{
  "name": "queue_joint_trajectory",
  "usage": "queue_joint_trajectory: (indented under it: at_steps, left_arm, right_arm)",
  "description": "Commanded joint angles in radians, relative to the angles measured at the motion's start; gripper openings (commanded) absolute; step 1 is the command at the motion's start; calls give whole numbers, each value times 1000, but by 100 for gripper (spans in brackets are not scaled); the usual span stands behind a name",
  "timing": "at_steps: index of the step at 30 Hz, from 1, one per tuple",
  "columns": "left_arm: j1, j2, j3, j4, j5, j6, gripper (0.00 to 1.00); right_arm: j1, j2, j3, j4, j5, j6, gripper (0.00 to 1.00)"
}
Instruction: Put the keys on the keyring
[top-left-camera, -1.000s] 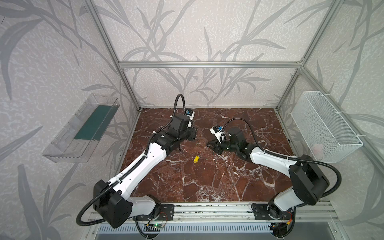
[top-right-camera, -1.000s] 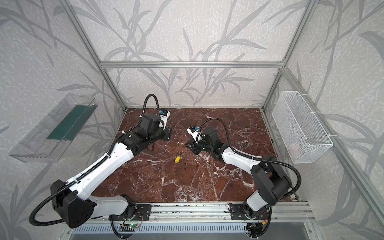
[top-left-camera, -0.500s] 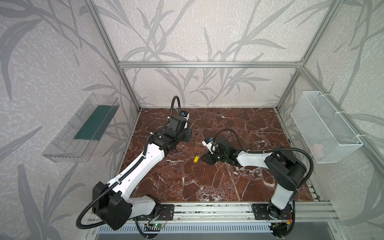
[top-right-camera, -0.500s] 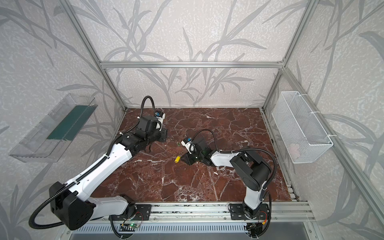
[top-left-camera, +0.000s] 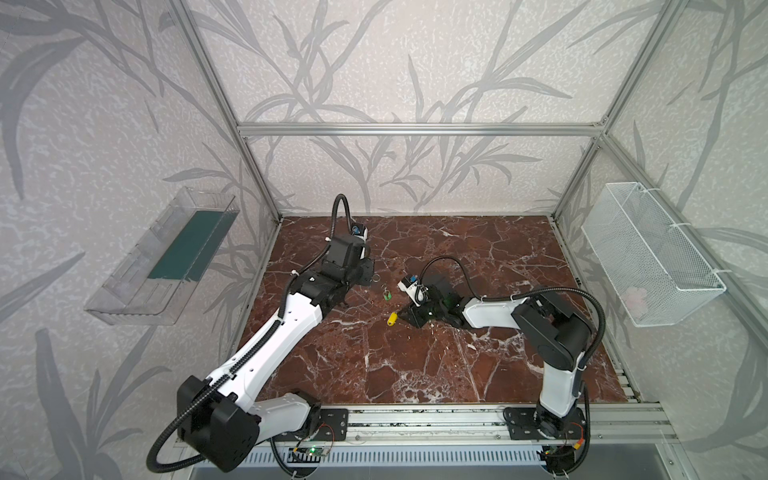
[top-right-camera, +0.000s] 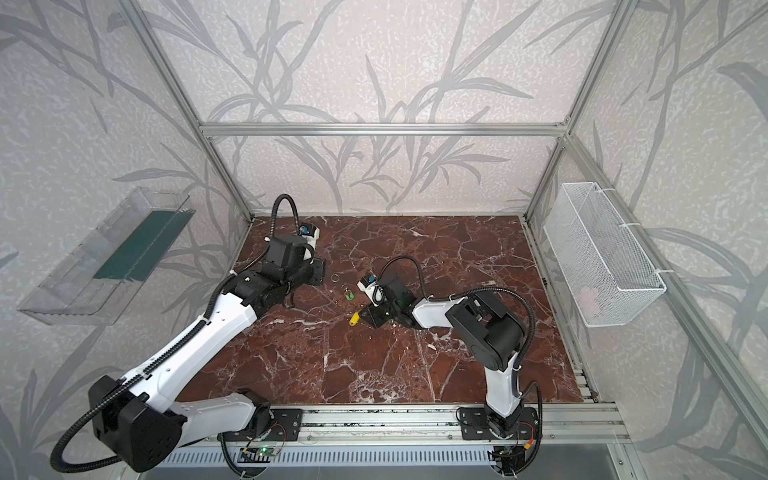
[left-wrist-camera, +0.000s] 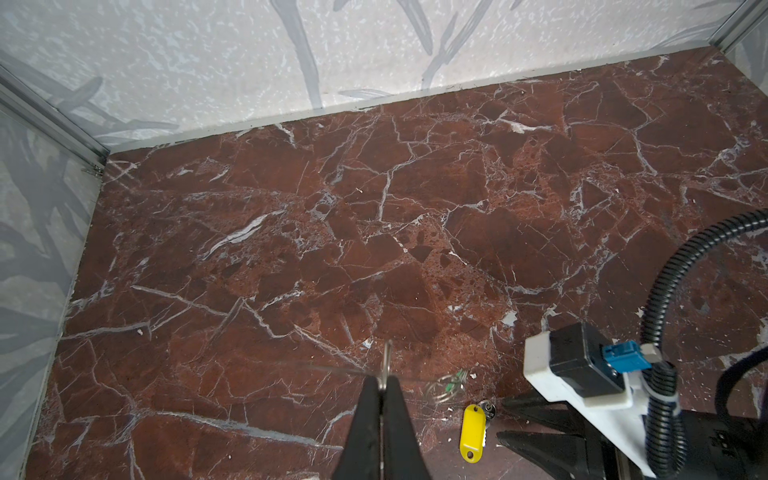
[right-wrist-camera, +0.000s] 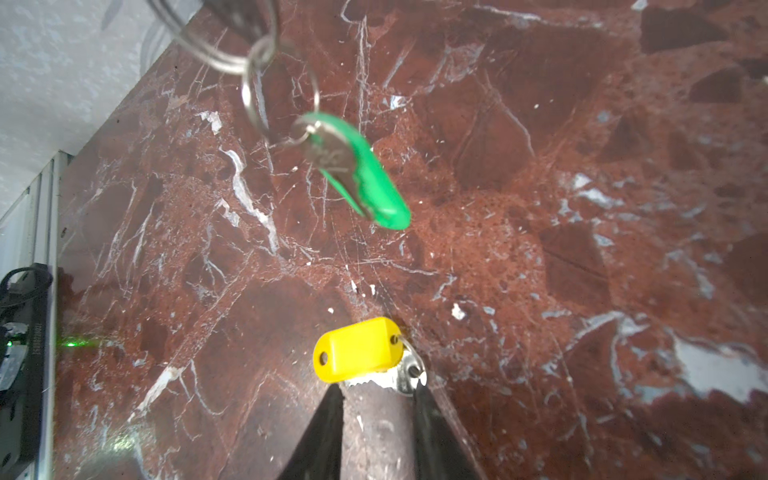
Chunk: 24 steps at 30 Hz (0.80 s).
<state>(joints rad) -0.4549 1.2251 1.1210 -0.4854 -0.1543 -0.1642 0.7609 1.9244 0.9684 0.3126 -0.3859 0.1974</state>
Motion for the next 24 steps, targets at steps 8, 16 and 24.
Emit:
queue_joint_trajectory:
  at_steps: [8,16,24]
  left_arm:
    - [10,-50,-18,11,-21,6,0]
    - [9,-53,-23,14,-12,10,0]
    - [9,-56,-20,14,-7,10,0]
  right_arm:
    - [-6,65,56,-8,4,-40,30]
    - [-6,77,61,-11,10,-49,26]
    - [-6,73,59,-16,19,-58,9]
